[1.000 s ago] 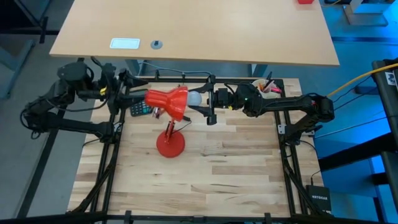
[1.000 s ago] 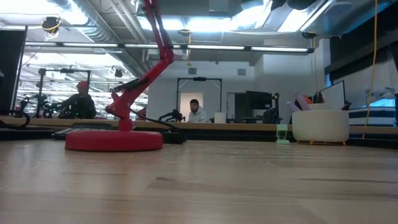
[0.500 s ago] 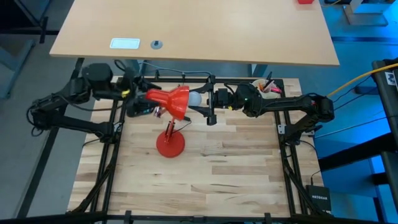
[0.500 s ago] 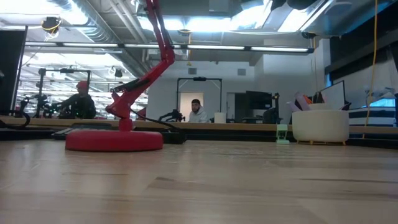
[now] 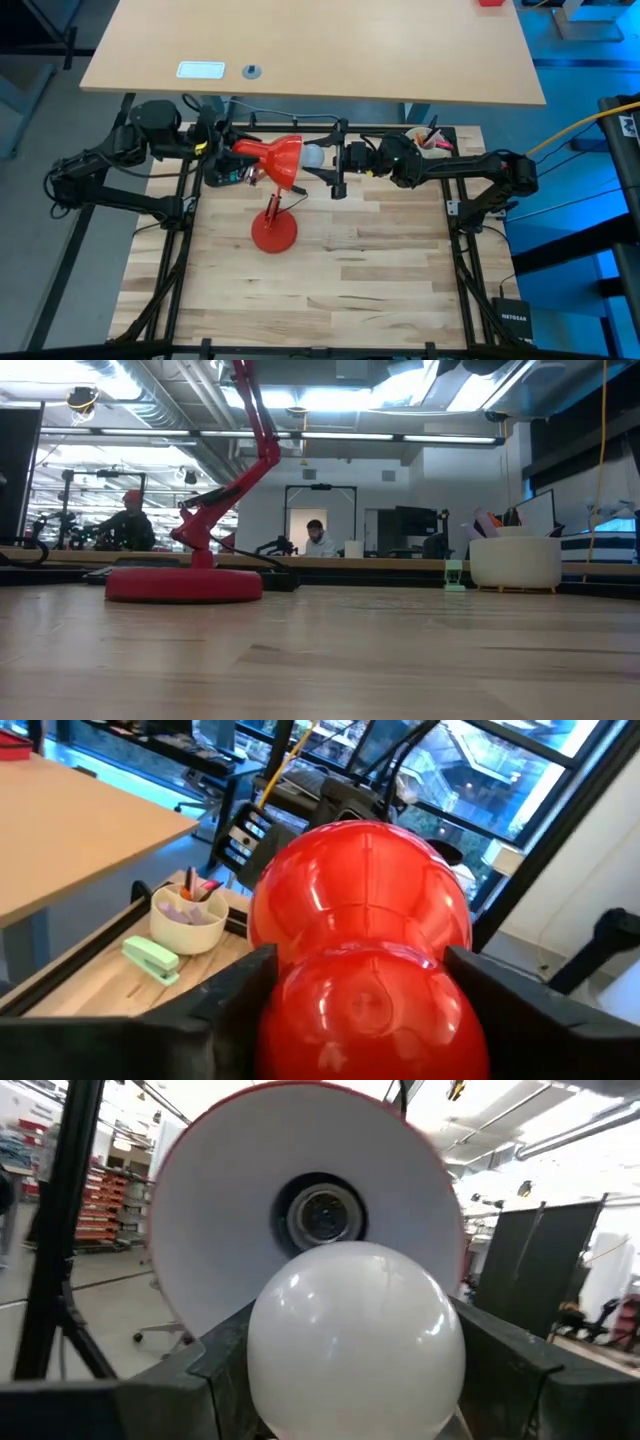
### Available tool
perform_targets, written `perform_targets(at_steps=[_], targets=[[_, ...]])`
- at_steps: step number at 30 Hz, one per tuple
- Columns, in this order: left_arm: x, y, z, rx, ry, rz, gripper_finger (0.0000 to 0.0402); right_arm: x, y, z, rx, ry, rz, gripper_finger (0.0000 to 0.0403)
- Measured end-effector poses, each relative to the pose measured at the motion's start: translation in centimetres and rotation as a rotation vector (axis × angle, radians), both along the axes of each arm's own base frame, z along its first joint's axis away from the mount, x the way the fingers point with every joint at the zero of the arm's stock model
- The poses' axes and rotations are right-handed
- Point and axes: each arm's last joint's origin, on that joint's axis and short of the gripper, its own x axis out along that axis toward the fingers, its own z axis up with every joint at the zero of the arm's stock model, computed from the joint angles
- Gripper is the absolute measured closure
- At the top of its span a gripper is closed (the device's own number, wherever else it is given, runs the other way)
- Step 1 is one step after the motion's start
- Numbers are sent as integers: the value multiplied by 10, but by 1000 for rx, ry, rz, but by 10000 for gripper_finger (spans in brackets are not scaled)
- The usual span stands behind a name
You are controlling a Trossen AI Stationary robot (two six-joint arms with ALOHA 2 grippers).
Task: Screw lightbulb
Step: Insert the white lightbulb into the red desk lamp
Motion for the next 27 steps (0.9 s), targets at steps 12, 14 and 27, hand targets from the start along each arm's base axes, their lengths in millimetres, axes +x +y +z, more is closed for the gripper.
perform_targets(at_steps=[12, 14, 27], targets=[[-4, -2, 1, 8, -8, -54, 160, -6, 1, 9, -139, -68, -46, 146], [-4, -2, 2, -1, -22, -52, 160, -7, 5, 12, -163, -105, -27, 146], [-5, -6, 12, -88, -115, -159, 153, 5, 45, 16, -267, -196, -98, 146]])
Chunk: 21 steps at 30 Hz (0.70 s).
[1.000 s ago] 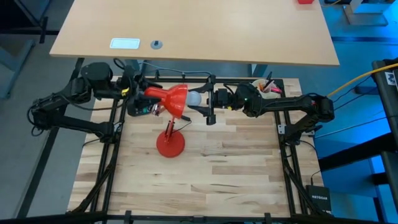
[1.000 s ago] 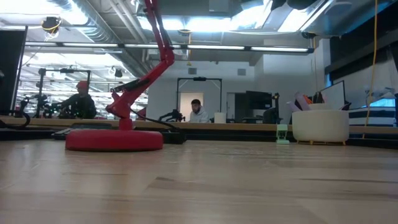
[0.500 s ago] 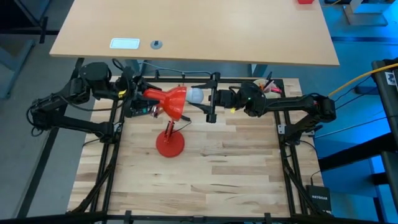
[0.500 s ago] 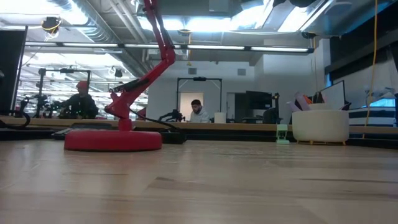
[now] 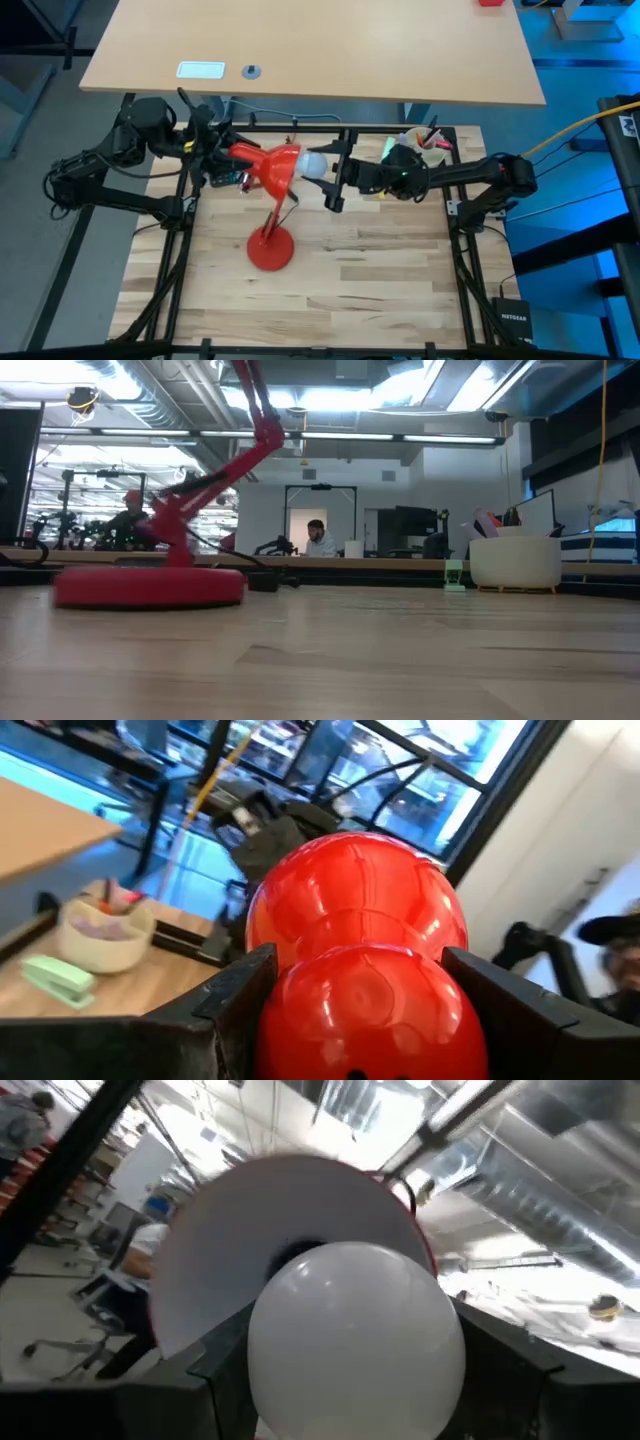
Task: Screw lightbulb
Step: Insert the white lightbulb into the red desk lamp
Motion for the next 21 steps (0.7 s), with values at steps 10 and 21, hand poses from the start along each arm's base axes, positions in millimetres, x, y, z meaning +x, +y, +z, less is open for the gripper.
perform_targets(at_steps=[10, 21], targets=[[-1, -1, 1, -13, -2, -8, 150, 31, 26, 6, -14, 20, -51, 146], [0, -1, 1, -2, 0, -35, 149, 35, 21, 16, -10, 0, -100, 146]])
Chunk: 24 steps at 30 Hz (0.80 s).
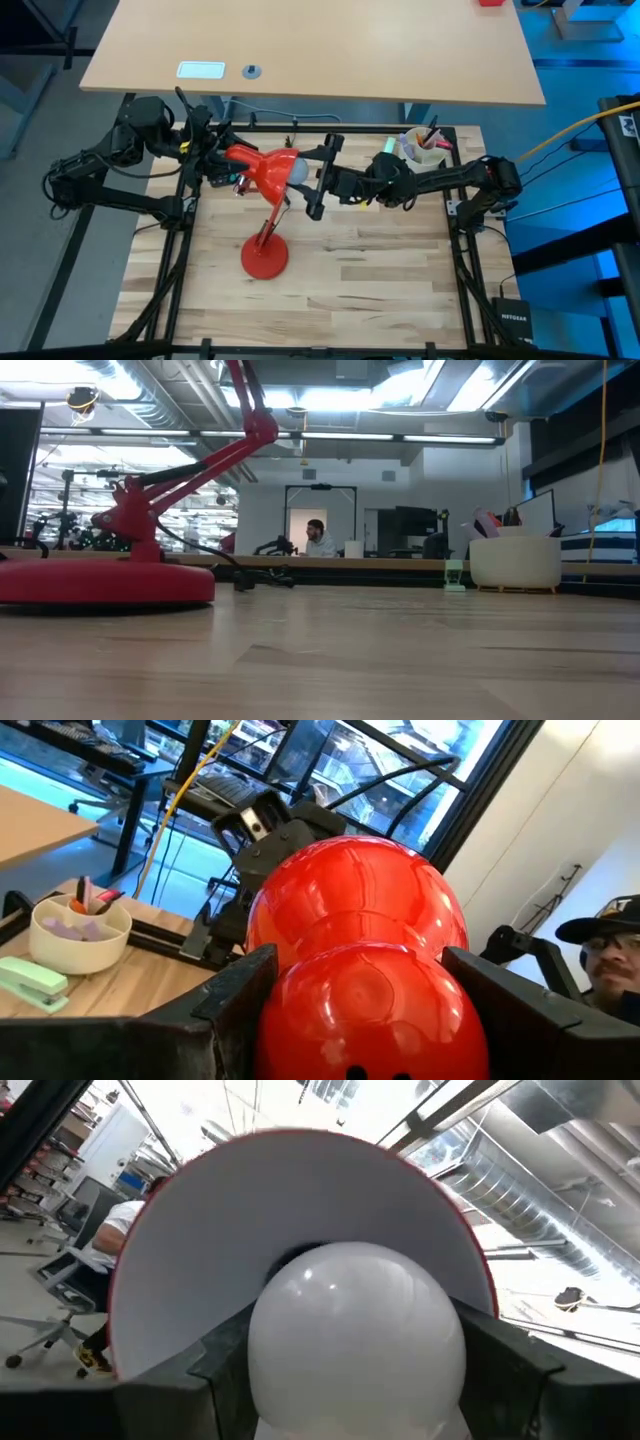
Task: Screw lightbulb
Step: Insert the white lightbulb into the red desk lamp
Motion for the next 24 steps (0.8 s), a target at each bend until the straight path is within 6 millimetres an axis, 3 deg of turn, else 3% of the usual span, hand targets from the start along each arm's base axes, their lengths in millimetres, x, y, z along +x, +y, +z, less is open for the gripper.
perform_targets(at_steps=[7, 24], targets=[[2, 0, -1, -13, 12, -2, 149, 16, 1, 1, 1, 36, -4, 146], [16, 0, -5, 81, 19, -25, 149, 18, -3, 9, 152, 85, 34, 146]])
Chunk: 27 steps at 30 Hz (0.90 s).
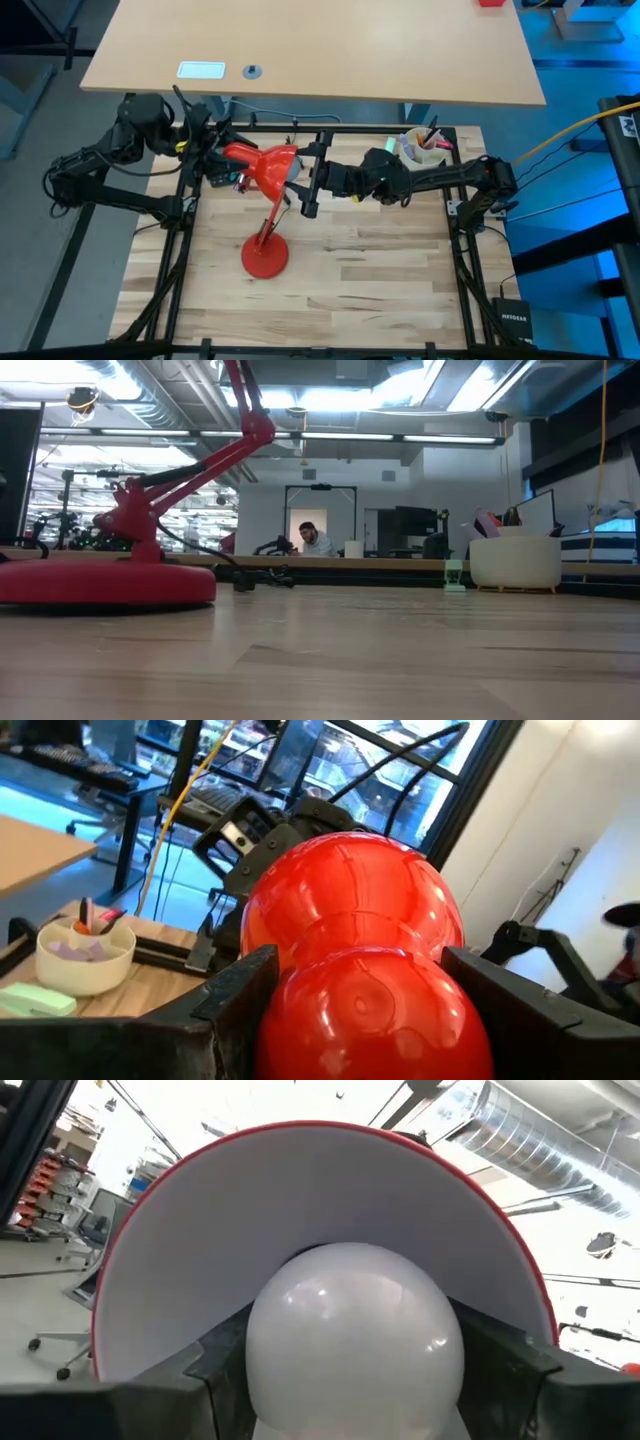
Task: Screw lightbulb
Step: Insert the white lightbulb into the red desk lamp
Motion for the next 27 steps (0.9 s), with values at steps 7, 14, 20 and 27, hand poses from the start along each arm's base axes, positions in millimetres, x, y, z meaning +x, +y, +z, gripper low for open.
perform_targets(at_steps=[7, 14, 20, 27], targets=[[1, -7, 1, 117, -34, -1, 149, 1, 0, -2, 164, 28, 49, 146], [2, -12, 0, 258, -47, -5, 149, 2, 0, -3, 370, 31, 136, 146], [3, -15, 0, 368, -59, 5, 149, 2, 0, -4, 540, 28, 207, 146], [3, -17, -1, 475, -73, 8, 149, 3, 0, -5, 740, 27, 300, 146]])
